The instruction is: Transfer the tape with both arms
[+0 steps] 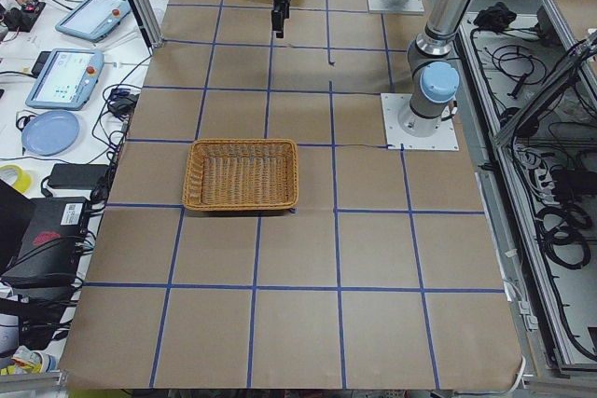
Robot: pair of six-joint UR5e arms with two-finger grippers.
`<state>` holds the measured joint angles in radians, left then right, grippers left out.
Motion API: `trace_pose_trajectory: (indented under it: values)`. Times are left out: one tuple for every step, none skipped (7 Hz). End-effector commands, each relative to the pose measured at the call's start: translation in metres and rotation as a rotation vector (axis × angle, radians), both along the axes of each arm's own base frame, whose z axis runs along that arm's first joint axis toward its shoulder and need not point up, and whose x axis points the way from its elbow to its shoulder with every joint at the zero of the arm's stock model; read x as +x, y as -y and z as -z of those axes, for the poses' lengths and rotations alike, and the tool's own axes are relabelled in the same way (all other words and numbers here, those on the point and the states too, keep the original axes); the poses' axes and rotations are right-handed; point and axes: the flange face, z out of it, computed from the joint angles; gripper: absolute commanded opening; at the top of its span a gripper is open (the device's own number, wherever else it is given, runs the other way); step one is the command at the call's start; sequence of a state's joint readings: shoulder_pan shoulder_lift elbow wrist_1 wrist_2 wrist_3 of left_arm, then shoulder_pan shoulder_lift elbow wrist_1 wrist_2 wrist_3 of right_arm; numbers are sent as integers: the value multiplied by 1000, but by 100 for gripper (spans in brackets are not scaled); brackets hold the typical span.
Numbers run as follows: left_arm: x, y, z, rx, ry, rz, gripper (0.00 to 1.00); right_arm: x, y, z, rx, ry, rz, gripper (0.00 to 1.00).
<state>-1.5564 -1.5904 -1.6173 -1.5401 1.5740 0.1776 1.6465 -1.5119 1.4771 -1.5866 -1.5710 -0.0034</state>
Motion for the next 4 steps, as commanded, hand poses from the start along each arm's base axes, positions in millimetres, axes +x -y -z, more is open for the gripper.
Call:
trace_pose_trajectory:
  values:
    - [-1,0,-1,-2,-6,4,100,-1,0,0,-1,2,-2,100]
    - [-1,-1,-2,-3,-6,2,100,-2,0,0,0,0,-1,100]
    - [-1,-1,-2,-6,-5,-1,100,-1,1,1,2,1,-2,100]
    - [-1,-1,0,-2,-3,-4,100,-2,0,-1,2,1,-1,100]
